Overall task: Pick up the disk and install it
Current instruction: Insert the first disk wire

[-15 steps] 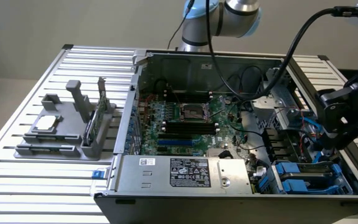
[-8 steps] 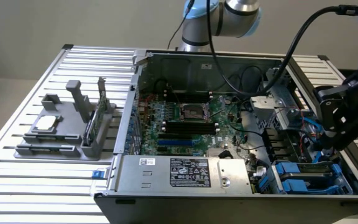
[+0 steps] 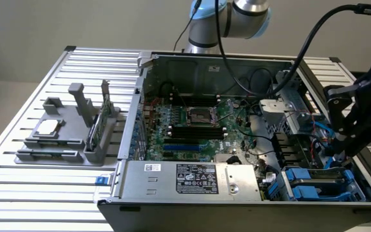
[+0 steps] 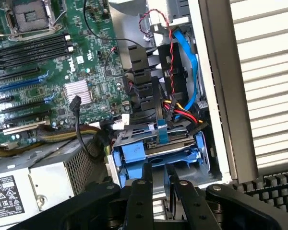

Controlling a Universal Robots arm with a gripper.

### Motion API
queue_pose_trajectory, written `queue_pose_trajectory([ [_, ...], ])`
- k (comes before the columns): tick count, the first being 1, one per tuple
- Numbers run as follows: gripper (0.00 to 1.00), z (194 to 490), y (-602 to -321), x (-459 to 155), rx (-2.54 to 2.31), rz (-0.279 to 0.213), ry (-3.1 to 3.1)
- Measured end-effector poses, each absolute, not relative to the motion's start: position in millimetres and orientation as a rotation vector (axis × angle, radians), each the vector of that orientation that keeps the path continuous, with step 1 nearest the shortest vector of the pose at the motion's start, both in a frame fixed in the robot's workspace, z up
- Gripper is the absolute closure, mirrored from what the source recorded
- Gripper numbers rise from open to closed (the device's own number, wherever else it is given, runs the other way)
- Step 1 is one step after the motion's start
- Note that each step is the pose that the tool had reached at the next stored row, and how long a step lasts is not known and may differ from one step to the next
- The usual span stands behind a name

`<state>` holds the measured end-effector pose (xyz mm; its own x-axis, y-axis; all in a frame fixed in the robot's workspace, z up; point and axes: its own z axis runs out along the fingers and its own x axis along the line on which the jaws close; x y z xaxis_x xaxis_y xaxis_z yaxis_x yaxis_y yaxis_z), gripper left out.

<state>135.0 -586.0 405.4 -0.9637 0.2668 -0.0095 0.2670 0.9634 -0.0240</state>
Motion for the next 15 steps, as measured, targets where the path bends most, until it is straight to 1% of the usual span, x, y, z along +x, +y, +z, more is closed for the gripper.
queue_pose_trajectory([
  [15, 0.75, 405.1, -586.0, 135.1, 0.811, -0.040, 3.032],
])
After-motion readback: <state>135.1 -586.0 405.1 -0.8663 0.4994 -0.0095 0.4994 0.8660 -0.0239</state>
